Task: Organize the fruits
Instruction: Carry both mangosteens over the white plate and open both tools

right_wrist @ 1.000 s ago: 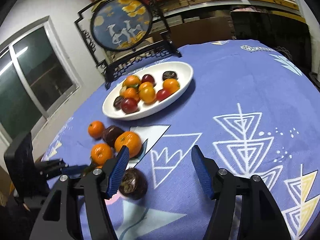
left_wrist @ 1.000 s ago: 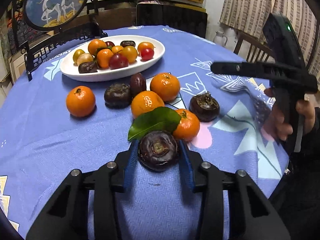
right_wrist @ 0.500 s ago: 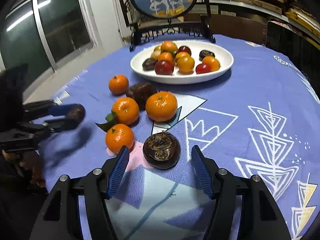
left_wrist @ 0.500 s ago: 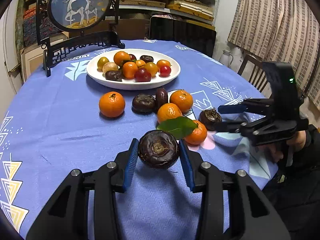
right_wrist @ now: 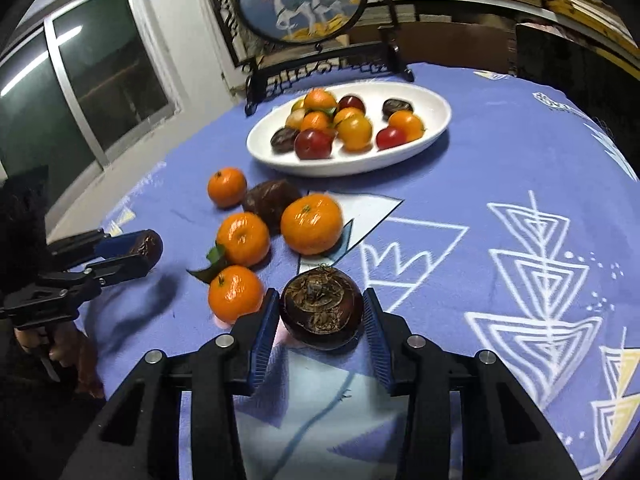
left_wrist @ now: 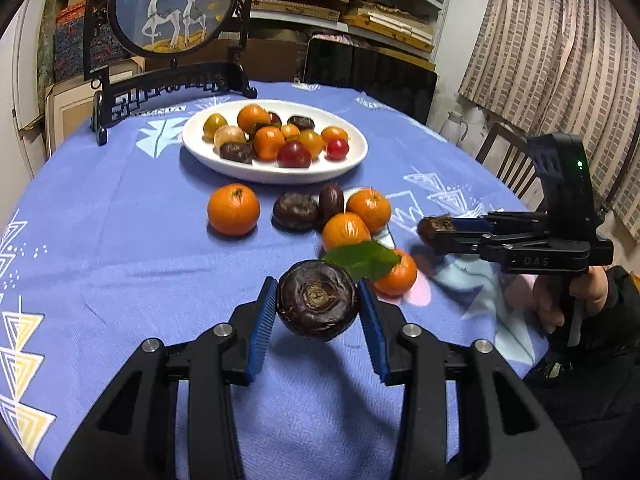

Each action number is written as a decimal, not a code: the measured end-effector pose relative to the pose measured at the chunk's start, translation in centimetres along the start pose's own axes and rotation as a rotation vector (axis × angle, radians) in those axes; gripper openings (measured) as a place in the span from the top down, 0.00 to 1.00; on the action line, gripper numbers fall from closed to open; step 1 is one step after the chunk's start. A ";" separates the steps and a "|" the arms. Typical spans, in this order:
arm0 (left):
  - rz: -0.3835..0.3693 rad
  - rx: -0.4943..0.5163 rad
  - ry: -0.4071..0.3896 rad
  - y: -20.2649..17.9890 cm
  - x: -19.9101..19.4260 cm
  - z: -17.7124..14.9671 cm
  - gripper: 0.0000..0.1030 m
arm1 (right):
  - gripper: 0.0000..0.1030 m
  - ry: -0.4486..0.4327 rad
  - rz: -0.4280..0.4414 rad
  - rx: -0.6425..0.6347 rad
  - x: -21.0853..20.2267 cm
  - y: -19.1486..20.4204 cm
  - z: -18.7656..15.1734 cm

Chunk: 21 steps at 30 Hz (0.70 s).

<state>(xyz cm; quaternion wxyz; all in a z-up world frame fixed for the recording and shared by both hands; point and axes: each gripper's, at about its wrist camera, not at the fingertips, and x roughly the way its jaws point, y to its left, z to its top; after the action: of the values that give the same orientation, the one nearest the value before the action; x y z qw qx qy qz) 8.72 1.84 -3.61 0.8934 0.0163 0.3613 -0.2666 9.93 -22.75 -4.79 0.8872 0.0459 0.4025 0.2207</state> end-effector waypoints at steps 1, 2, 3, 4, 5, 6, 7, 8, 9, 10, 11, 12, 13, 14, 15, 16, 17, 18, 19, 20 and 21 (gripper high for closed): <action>-0.003 -0.002 -0.007 0.1 -0.1 0.4 0.61 | 0.59 -0.008 0.002 0.006 -0.4 -0.2 0.2; -0.003 -0.002 -0.011 0.1 -0.1 0.8 0.61 | 0.59 -0.027 0.006 0.013 -1.1 -0.4 0.7; -0.003 -0.003 -0.016 0.2 -0.1 1.2 0.61 | 0.59 -0.041 0.012 0.017 -1.7 -0.5 1.1; -0.006 -0.005 -0.021 0.3 0.0 1.9 0.61 | 0.59 -0.053 0.020 0.020 -2.3 -0.6 1.6; -0.008 -0.005 -0.024 0.4 0.1 2.4 0.61 | 0.59 -0.065 0.031 0.024 -2.8 -0.8 2.4; -0.008 -0.006 -0.028 0.5 0.1 2.9 0.61 | 0.59 -0.075 0.034 0.029 -3.1 -0.9 3.0; -0.009 -0.008 -0.036 0.7 0.3 3.7 0.61 | 0.59 -0.085 0.035 0.034 -3.3 -1.1 3.6; -0.009 -0.010 -0.042 0.9 0.6 4.4 0.61 | 0.59 -0.090 0.039 0.044 -3.4 -1.5 4.6; -0.008 -0.013 -0.048 1.1 0.9 5.1 0.61 | 0.59 -0.093 0.041 0.052 -3.2 -1.8 5.5; -0.009 -0.019 -0.051 1.5 1.4 6.0 0.61 | 0.59 -0.095 0.042 0.058 -3.1 -1.9 6.1; -0.010 -0.024 -0.048 1.8 2.1 6.9 0.61 | 0.59 -0.094 0.048 0.070 -2.6 -2.3 7.2; -0.005 -0.027 -0.047 2.0 2.6 7.6 0.61 | 0.59 -0.095 0.051 0.084 -2.1 -2.7 8.0; 0.004 -0.030 -0.045 2.3 3.4 8.6 0.61 | 0.58 -0.095 0.051 0.099 -1.6 -3.1 8.9; 0.007 -0.030 -0.041 2.5 4.1 9.3 0.61 | 0.58 -0.093 0.049 0.113 -0.8 -3.6 10.0; 0.013 -0.026 -0.039 2.7 5.0 10.3 0.61 | 0.58 -0.094 0.047 0.119 -0.2 -3.8 10.8; 0.020 -0.020 -0.036 2.8 5.7 11.1 0.61 | 0.58 -0.095 0.039 0.123 0.5 -4.1 11.6; 0.024 -0.018 -0.033 3.0 6.3 11.6 0.61 | 0.58 -0.093 0.030 0.130 1.4 -4.5 12.7; 0.030 -0.017 -0.027 3.2 7.2 12.5 0.61 | 0.58 -0.091 0.028 0.139 2.1 -4.9 13.4; 0.030 -0.022 -0.020 3.5 8.1 13.3 0.61 | 0.58 -0.091 0.028 0.147 2.8 -5.2 14.2; 0.030 -0.027 -0.015 3.8 8.9 14.1 0.61 | 0.58 -0.090 0.022 0.150 3.7 -5.5 15.2; 0.033 -0.029 -0.013 4.0 9.5 14.6 0.61 | 0.58 -0.090 0.017 0.152 4.3 -5.6 15.8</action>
<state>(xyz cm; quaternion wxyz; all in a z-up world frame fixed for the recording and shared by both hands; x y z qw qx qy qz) 25.63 -2.36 0.33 0.9000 0.0076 0.3592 -0.2468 26.03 -24.40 1.39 0.8964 0.1263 0.3775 0.1948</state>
